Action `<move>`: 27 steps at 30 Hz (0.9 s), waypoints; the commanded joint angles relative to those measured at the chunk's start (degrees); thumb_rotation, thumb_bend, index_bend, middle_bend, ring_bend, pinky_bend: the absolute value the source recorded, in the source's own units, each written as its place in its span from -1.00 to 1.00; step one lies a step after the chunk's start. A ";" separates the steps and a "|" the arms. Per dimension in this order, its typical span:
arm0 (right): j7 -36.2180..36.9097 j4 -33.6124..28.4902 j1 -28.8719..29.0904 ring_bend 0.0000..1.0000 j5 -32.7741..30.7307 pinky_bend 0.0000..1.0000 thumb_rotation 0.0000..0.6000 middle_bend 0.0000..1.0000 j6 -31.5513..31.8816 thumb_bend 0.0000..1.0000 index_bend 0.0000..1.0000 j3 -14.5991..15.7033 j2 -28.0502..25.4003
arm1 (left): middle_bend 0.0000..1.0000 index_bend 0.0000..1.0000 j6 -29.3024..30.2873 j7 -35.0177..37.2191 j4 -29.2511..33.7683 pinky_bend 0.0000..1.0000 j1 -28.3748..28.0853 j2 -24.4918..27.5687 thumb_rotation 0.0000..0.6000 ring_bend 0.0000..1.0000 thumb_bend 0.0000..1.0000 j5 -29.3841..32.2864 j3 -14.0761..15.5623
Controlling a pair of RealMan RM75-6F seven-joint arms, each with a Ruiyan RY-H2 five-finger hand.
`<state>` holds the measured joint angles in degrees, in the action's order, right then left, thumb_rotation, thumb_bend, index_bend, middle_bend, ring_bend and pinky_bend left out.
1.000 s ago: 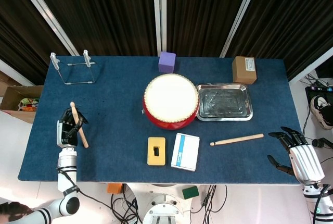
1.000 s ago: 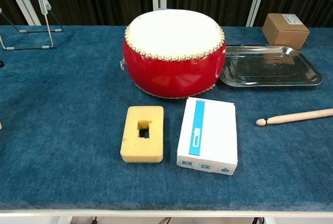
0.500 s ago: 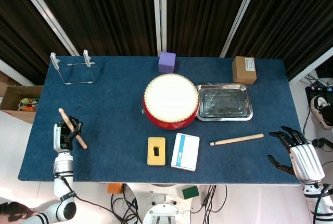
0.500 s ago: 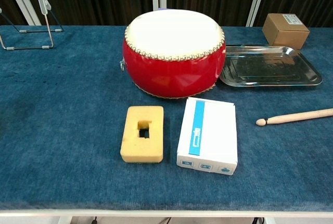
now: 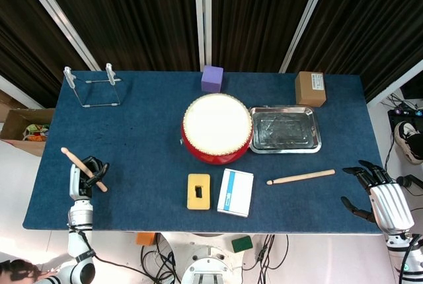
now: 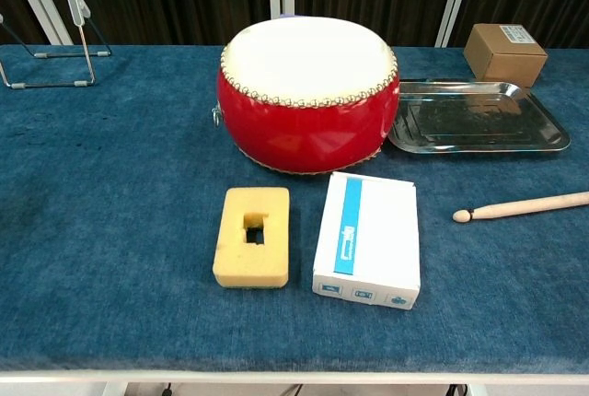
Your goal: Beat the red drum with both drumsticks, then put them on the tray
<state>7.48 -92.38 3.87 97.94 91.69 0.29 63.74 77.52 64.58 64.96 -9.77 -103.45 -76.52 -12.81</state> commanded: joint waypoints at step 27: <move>0.33 -0.52 -0.78 -0.67 0.01 -0.47 1.00 -0.26 1.29 -0.65 -0.37 -0.26 -0.35 | 1.00 0.97 0.37 -1.58 -5.52 1.00 -0.36 -1.14 1.00 0.99 -0.48 -4.52 3.75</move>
<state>7.81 -92.90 3.09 97.94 92.98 0.03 63.40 77.98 63.11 59.56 -10.05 -104.61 -81.04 -9.07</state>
